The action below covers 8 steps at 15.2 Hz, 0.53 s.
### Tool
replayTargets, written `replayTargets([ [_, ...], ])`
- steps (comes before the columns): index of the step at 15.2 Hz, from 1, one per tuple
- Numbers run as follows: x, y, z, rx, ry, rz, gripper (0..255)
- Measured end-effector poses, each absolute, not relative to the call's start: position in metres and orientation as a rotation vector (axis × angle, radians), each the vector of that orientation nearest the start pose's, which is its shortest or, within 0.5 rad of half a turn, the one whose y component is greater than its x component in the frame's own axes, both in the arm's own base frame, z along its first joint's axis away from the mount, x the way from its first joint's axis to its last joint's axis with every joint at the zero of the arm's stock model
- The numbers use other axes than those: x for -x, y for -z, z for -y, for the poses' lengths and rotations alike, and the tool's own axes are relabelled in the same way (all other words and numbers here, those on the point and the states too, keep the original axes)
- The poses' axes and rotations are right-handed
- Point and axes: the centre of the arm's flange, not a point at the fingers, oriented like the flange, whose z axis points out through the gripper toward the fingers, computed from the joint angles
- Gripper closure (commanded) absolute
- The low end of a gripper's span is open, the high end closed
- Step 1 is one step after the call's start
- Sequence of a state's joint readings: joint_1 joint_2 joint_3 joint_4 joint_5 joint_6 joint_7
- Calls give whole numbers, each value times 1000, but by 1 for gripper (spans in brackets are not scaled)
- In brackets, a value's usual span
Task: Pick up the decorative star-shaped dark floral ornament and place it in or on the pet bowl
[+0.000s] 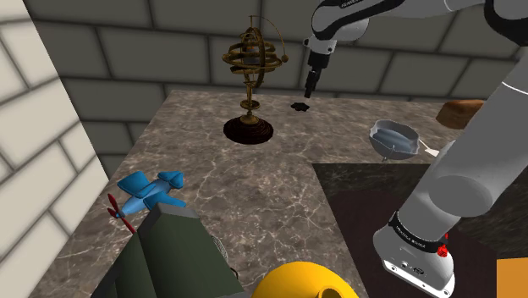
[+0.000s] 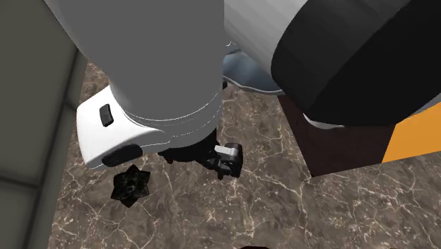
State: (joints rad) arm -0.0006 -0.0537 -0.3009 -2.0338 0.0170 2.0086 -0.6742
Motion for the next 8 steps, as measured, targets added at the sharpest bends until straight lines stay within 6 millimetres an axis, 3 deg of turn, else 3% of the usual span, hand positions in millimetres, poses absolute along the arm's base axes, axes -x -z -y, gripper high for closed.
replayTargets([
  [8, -607, -430, 207, 3066, 21, 797, 0],
])
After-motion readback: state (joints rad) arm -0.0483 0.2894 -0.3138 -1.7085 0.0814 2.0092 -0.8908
